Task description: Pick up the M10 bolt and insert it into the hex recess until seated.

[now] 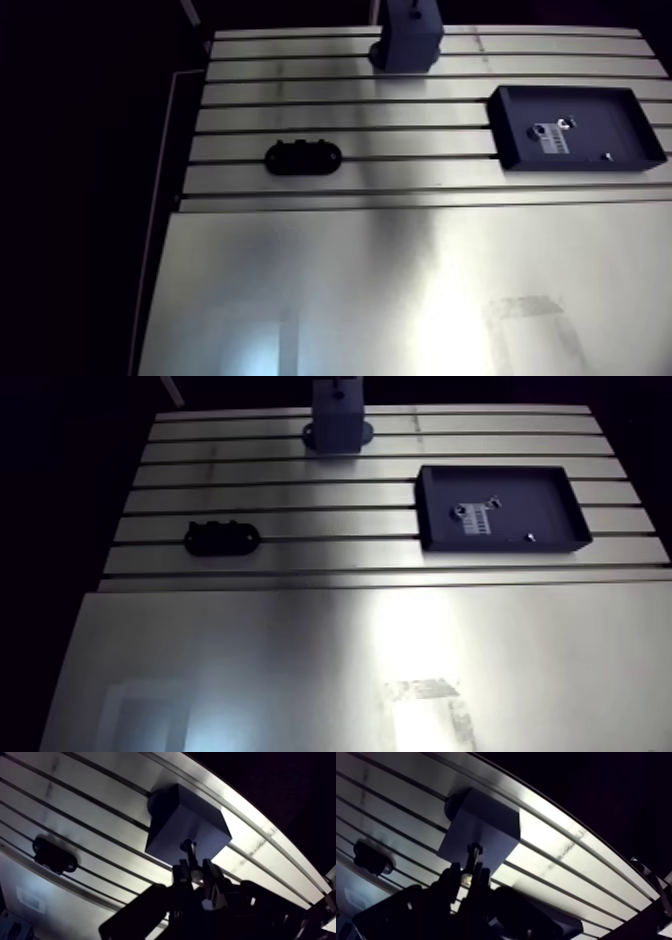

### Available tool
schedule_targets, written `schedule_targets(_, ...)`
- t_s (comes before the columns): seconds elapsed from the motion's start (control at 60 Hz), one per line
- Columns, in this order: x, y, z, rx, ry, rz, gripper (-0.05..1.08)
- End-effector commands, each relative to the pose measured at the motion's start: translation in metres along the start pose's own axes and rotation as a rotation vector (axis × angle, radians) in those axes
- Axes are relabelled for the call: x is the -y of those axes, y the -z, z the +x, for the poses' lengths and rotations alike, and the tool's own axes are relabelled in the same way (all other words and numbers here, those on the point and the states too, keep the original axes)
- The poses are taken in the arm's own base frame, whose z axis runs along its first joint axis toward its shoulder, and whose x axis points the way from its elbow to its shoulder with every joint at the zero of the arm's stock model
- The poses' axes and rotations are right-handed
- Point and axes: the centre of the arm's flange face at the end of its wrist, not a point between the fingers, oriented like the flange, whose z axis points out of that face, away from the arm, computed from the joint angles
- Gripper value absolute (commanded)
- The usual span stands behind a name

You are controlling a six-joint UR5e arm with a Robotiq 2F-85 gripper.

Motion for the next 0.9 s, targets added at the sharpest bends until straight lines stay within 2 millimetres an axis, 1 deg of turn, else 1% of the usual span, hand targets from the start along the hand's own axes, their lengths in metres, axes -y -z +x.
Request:
schedule_targets(0.017,-0.0001,-0.0028,0.0015,-0.001,0.0,0.002,0.85)
schedule_targets(0.9,-0.001,-0.0076,0.0,0.008,0.0,0.009,0.85)
